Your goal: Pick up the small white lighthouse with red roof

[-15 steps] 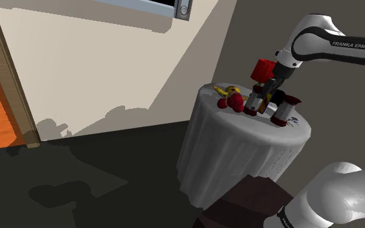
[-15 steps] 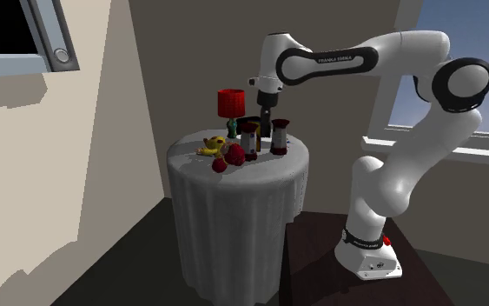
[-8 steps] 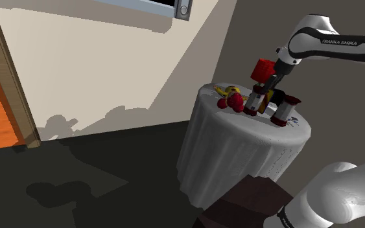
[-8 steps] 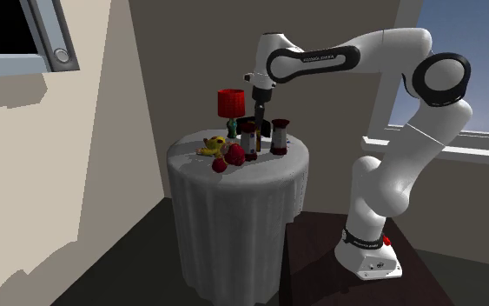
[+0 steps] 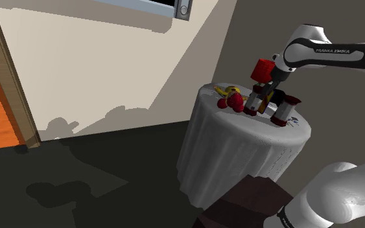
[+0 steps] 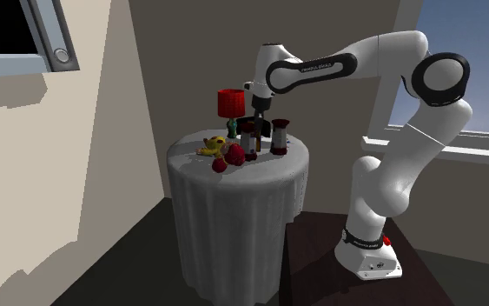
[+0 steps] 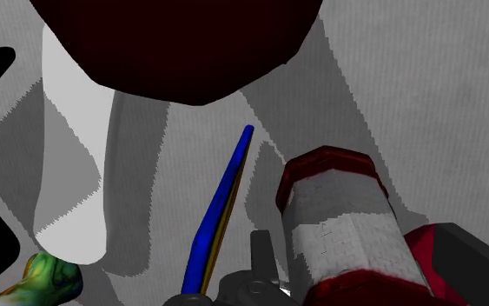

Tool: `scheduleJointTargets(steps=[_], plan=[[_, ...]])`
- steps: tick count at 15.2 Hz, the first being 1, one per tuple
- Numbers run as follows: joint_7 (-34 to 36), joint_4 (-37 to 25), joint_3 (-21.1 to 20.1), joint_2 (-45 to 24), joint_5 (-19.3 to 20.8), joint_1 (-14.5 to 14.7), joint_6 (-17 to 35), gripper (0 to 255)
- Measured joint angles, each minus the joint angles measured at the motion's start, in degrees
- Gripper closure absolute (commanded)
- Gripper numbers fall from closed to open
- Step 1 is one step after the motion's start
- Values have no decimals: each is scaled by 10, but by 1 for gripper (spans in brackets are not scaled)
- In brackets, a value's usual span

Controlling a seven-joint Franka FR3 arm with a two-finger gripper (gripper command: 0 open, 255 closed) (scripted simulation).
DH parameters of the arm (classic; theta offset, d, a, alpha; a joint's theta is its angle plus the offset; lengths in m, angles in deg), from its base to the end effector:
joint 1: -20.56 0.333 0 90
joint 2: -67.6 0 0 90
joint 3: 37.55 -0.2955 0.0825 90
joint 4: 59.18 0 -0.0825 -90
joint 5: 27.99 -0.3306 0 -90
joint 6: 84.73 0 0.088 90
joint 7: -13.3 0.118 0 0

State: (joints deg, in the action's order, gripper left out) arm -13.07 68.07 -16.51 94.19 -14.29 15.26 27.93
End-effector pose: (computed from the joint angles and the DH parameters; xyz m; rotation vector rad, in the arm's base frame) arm 0.3419 -0.2115 0.5427 2.9904 0.1397 0.2095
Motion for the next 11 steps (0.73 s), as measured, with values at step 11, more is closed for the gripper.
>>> scheduleJointTargets(steps=[11], plan=[[-1,-7,-1,0,-1,0,-7,255]])
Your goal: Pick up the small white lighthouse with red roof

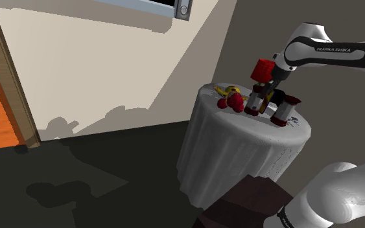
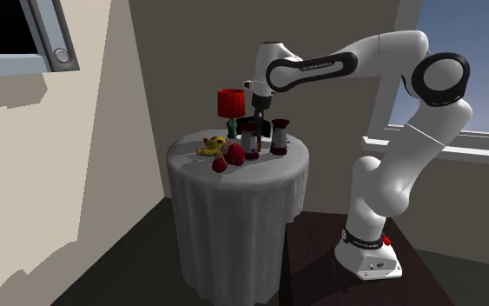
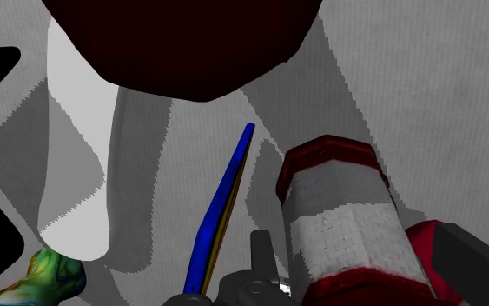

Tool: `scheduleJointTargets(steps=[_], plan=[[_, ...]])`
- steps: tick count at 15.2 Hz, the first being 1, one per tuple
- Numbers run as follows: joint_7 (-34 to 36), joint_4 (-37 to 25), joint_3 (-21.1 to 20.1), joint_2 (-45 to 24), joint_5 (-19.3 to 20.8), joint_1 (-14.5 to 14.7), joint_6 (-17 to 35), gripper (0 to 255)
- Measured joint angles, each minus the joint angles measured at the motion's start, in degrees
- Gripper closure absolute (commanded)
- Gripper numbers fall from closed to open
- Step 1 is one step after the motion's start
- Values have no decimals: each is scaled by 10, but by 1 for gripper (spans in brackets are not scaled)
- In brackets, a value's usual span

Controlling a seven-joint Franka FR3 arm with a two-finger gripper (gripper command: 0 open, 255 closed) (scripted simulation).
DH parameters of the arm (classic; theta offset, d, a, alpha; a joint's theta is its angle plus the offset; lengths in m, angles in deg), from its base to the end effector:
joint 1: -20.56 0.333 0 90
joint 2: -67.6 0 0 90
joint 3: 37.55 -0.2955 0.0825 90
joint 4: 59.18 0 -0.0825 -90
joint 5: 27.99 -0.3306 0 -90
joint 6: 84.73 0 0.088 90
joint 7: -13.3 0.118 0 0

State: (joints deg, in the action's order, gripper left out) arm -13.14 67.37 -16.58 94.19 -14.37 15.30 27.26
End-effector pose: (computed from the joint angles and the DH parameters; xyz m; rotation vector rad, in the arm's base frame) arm 0.3418 -0.2115 0.5470 2.9902 0.1395 0.2102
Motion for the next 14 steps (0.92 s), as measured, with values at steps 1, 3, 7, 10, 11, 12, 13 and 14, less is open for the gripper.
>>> scheduleJointTargets(steps=[1,3,7,10,11,12,13,14], plan=[[-1,-7,0,-1,-1,0,-6,255],[-1,-20,-3,0,-2,1,-21,255],[-6,-53,-5,-3,-6,3,-51,255],[-7,-80,-8,-6,-9,5,-75,255],[-8,-88,-9,-6,-10,5,-82,255],[-8,-95,-10,-7,-10,6,-88,255],[-10,-105,-10,-10,-12,6,-96,255],[-10,-111,-10,-11,-12,6,-100,255]])
